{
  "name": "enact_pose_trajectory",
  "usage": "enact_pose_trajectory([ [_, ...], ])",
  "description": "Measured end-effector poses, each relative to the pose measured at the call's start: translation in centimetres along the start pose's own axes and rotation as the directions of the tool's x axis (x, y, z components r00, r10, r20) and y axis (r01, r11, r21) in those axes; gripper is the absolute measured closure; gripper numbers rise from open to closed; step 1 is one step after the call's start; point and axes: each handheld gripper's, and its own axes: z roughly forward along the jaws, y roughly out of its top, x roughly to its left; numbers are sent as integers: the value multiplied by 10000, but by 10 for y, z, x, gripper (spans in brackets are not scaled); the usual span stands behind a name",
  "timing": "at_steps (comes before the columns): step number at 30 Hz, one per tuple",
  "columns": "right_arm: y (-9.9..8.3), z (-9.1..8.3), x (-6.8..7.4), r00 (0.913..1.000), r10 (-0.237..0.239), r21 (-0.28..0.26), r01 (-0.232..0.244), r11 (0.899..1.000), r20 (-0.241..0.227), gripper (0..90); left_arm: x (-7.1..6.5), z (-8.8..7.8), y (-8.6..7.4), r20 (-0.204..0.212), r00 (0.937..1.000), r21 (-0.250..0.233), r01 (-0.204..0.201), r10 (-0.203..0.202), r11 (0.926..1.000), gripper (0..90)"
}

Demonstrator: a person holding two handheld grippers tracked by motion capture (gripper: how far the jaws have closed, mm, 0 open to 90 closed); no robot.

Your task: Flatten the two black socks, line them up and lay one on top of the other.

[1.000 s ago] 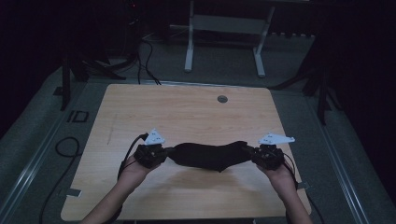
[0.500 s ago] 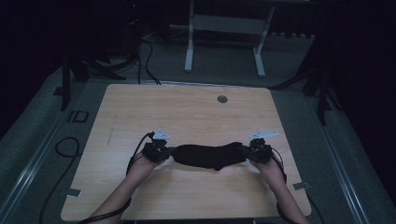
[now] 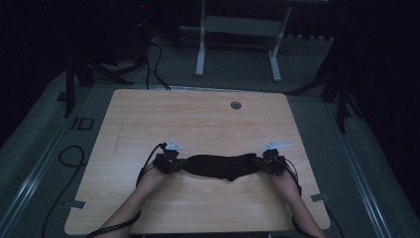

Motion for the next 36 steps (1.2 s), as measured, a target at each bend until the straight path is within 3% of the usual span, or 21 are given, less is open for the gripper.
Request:
enact_pose_trajectory([
  [7, 1, 2, 3, 9994, -345, 17, 345, 9994, -22, 708, -1, 0, -2, -212, 9997, 16, 81, -80, 10000, 759],
  [10, 4, 4, 4, 9989, -446, 101, 448, 9989, -154, 599, -1, -1, -1, -234, 9997, 65, 55, -54, 10000, 723],
  [12, 7, 2, 6, 9981, -591, 108, 593, 9982, -146, 477, -2, -5, -1, -215, 9997, -15, 78, -78, 10000, 643],
  [15, 10, -1, 7, 9958, -909, -6, 909, 9959, -114, 413, -3, -11, -1, -218, 9998, -239, 40, -45, 9997, 499],
  [16, 12, -5, 8, 9953, -961, -135, 959, 9953, -141, 371, -6, -18, -1, -302, 9994, -388, -158, 146, 9991, 462],
  [18, 16, -10, 7, 9961, -868, -369, 861, 9956, -179, 301, -7, -24, -1, -189, 9996, -622, -215, 203, 9978, 426],
  [21, 22, -19, 8, 9974, -560, -956, 515, 9941, -450, 229, -8, -31, 0, 163, 9999, -852, 38, -24, 9964, 324],
  [23, 25, -23, 10, 9961, -567, -1198, 483, 9916, -679, 144, -9, -32, -1, 210, 9998, -926, -33, 53, 9957, 241],
  [26, 25, -23, 13, 9959, -587, -1414, 485, 9888, -688, 137, -8, -33, -4, 47, 10000, -1172, 67, -62, 9931, 125],
  [31, 20, -24, 12, 9968, -590, -1828, 482, 9820, -542, 127, -2, -37, -10, -25, 9990, -1803, 431, -443, 9827, 37],
  [36, 12, -29, 5, 9977, -499, -2047, 395, 9780, -459, 127, 6, -43, -21, -312, 9966, -1958, 682, -758, 9783, 26],
])
